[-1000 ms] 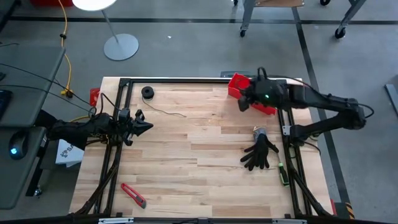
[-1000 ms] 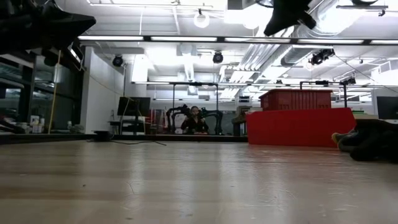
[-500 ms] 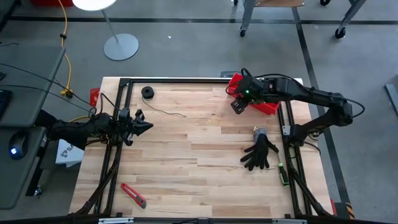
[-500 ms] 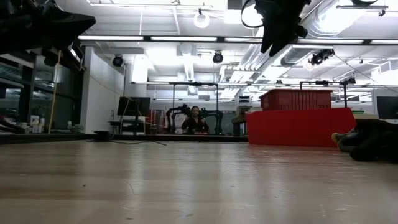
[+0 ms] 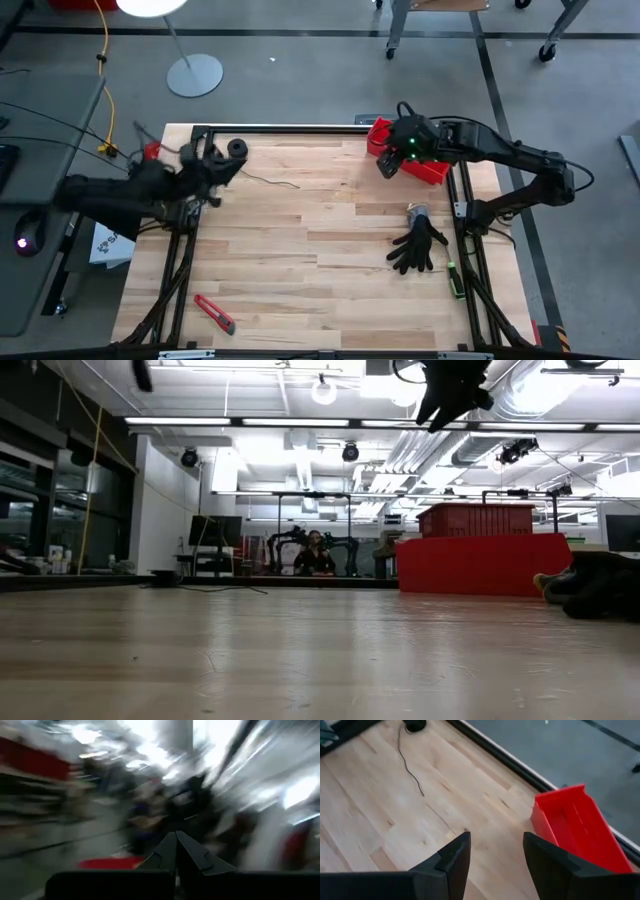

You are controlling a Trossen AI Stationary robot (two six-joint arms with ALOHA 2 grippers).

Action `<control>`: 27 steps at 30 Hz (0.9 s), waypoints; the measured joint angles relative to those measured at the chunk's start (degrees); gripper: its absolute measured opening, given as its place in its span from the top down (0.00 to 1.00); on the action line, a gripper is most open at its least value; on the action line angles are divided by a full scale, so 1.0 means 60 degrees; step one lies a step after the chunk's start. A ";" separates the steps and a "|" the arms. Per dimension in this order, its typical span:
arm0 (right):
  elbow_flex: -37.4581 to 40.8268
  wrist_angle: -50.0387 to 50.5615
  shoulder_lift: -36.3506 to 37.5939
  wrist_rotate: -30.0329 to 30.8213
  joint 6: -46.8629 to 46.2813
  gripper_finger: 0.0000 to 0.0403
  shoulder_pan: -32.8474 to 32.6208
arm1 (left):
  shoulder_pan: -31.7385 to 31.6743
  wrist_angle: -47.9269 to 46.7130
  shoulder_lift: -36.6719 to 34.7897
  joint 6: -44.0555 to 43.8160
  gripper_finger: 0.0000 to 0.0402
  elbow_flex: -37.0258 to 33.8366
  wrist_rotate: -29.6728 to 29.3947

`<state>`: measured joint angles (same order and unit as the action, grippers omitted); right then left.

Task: Coil cords
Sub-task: Uncoil the black wire from the spool

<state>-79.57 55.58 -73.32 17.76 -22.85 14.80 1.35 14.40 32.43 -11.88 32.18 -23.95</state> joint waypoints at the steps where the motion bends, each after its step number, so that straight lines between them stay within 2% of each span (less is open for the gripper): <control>1: 0.0000 -0.0124 0.0001 0.0004 0.0065 0.56 0.0013 | -0.0181 -0.1149 0.0411 0.0365 0.99 0.0628 -0.0520; 3: 0.0000 -0.0209 0.0004 0.0004 0.0058 0.56 0.0019 | -0.0848 -0.3595 0.1177 0.0399 0.97 0.1883 -0.1409; 4: 0.0000 -0.0205 -0.0003 0.0000 0.0054 0.56 0.0019 | -0.1309 -0.4664 0.1515 0.0070 0.95 0.2473 -0.1471; 5: 0.0000 -0.0200 -0.0004 -0.0027 0.0077 0.56 0.0019 | -0.1806 -0.5677 0.1796 -0.0293 0.93 0.2957 -0.1274; 7: 0.0000 -0.0167 0.0000 -0.0047 0.0210 0.56 0.0019 | -0.2914 -0.6938 0.2305 -0.0801 0.88 0.3699 -0.0253; 9: 0.0000 -0.0158 0.0000 -0.0063 0.0353 0.56 0.0019 | -0.3840 -0.7558 0.2720 -0.1325 0.82 0.4035 0.0622; 14: 0.0000 -0.0141 0.0000 -0.0066 0.0387 0.56 0.0019 | -0.5754 -0.9106 0.3975 -0.2097 0.67 0.4170 0.1126; 19: 0.0000 -0.0127 0.0000 -0.0064 0.0384 0.56 0.0016 | -0.7449 -1.0287 0.5988 -0.2417 0.57 0.4063 0.2819; 27: 0.0007 -0.0132 0.0000 -0.0064 0.0012 0.56 0.0019 | -0.8900 -1.0245 0.8861 -0.2029 0.53 0.4488 0.2918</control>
<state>-79.53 54.78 -73.32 17.38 -22.78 14.92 -52.05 -47.07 85.60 -24.05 59.11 -6.44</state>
